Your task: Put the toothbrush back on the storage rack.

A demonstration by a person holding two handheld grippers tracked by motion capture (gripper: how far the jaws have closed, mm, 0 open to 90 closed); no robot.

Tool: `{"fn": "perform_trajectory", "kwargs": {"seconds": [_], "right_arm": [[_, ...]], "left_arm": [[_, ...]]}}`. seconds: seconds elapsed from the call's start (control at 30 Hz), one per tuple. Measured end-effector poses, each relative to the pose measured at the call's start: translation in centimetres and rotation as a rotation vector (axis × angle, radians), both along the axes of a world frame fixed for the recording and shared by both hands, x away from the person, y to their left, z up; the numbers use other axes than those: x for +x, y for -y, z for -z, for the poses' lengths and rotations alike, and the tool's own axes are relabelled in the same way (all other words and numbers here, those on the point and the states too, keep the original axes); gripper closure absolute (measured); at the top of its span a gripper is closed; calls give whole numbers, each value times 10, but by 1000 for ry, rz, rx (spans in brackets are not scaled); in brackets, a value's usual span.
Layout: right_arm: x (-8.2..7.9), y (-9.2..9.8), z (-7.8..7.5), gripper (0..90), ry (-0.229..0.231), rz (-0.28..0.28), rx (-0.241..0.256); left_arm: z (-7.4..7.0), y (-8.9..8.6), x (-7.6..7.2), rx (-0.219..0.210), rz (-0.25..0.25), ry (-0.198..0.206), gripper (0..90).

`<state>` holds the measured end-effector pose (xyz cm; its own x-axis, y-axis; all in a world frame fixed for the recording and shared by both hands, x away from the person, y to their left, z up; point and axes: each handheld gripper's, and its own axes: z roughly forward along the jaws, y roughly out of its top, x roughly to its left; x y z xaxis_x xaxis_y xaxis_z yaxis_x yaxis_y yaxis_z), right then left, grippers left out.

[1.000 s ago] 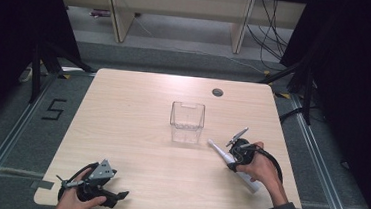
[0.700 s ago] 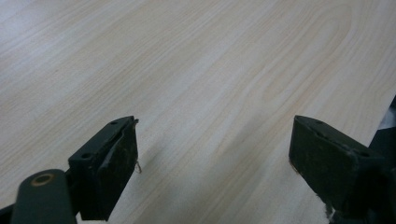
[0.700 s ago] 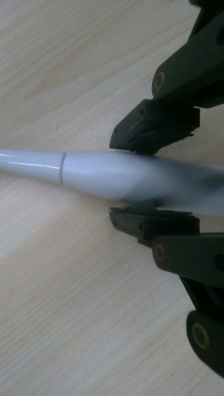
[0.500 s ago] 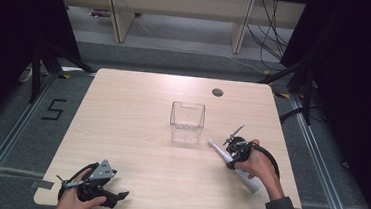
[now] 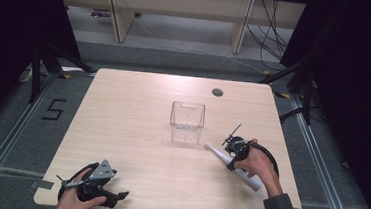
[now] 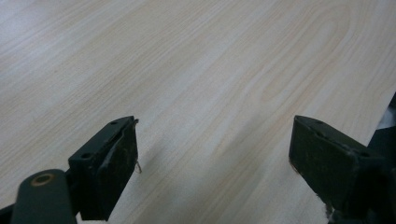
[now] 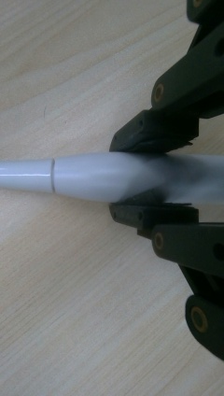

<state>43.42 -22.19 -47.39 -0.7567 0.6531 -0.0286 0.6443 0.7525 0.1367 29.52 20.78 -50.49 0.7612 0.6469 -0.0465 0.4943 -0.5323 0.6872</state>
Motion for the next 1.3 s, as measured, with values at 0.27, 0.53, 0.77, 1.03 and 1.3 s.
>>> {"fn": "perform_trajectory", "kwargs": {"seconds": [0.27, 0.53, 0.77, 1.03, 1.3], "right_arm": [[2, 2, 0, 669, 12, -38, -12], [-3, 8, -5, 671, 57, -33, 13], [-5, 13, -17, 672, 140, -45, 48], [-8, 20, -30, 673, 202, -44, 94], [-10, 27, -39, 673, 228, -25, 123]], "left_arm": [[0, 0, 0, 0, 1, 2, 152], [-1, -1, 0, 1, 5, 5, 152], [-1, -1, 0, -2, 3, 8, 152], [-1, -1, 0, 0, 4, 7, 152], [0, -1, 0, 0, 3, 7, 152]]}}
